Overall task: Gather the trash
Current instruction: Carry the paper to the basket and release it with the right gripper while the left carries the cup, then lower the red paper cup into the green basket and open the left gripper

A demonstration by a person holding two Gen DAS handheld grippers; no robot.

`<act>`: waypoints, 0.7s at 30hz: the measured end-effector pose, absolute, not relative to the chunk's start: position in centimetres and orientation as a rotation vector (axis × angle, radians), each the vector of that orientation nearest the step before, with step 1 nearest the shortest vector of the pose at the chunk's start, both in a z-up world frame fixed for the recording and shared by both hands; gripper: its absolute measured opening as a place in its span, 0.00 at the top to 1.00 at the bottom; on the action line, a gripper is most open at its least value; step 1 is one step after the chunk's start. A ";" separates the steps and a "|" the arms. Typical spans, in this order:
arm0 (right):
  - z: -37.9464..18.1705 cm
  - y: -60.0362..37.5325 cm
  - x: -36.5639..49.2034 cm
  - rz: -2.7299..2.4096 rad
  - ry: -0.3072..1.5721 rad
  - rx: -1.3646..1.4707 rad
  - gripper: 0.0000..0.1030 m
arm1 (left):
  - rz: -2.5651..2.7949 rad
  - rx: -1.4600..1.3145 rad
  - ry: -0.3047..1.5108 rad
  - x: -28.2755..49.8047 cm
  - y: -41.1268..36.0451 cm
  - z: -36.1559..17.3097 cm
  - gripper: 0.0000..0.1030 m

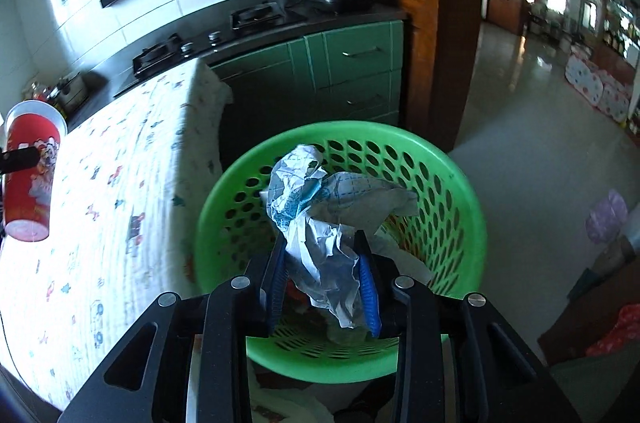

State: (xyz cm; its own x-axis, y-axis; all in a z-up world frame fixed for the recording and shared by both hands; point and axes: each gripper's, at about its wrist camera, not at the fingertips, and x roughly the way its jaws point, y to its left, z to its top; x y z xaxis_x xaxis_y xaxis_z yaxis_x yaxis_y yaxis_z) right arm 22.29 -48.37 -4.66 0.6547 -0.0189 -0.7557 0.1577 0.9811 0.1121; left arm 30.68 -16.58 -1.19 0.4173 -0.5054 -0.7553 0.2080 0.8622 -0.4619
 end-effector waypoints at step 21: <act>-4.2 -52.9 21.1 -0.152 0.798 0.269 0.52 | -0.620 -0.168 1.105 32.5 -29.2 -2.5 0.29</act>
State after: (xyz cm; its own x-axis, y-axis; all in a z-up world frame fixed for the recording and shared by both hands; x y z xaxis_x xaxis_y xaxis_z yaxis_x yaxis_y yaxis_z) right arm 21.10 -52.94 -4.19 0.6898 -0.0329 -0.7233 0.2350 0.9551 0.1806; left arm 32.48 -29.19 -2.52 0.3008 -0.5451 -0.7826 0.3830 0.8205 -0.4243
